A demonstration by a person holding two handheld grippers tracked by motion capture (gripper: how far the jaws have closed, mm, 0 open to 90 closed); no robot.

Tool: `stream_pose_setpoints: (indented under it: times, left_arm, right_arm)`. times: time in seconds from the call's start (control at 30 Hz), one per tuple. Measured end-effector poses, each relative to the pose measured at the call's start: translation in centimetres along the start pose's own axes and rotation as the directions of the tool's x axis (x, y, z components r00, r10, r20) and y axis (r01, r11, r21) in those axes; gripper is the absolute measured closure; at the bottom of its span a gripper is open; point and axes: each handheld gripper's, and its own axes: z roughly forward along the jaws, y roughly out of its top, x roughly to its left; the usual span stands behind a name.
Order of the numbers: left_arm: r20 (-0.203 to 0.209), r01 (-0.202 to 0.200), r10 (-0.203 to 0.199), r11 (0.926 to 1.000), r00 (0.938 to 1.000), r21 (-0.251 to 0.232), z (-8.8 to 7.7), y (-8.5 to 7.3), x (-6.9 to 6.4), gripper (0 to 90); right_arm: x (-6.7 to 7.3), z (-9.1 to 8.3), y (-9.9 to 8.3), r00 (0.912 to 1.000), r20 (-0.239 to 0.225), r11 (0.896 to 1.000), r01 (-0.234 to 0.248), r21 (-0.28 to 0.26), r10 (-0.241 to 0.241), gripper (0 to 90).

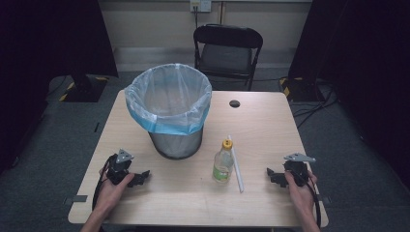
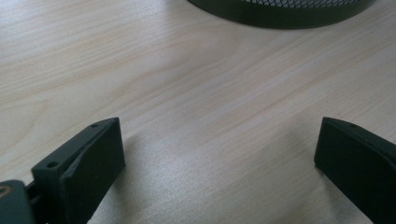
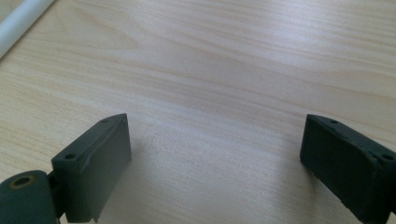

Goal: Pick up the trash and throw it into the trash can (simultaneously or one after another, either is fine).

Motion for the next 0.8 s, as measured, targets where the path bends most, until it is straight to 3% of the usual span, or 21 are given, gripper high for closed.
stream_pose_setpoints:
  times: [0.27,0.63,0.8]
  left_arm:
    - [0.005,0.004,-0.004,1.0000,1.0000,-0.001,0.06,0.03,-0.03,0.0]
    - [0.008,0.004,-0.004,1.0000,1.0000,0.001,0.07,0.04,-0.03,0.0]
    - [0.016,-0.003,0.002,1.0000,0.9999,0.001,0.11,0.07,0.06,0.0]
  right_arm:
    - [0.08,-0.03,-0.03,1.0000,0.005,1.000,-0.006,0.000,0.006,7.8]
    - [0.10,0.01,0.43,0.9998,-0.003,1.000,0.020,-0.006,-0.020,17.8]
    - [0.17,-0.38,0.51,0.9991,-0.042,1.000,0.005,-0.008,-0.005,16.7]
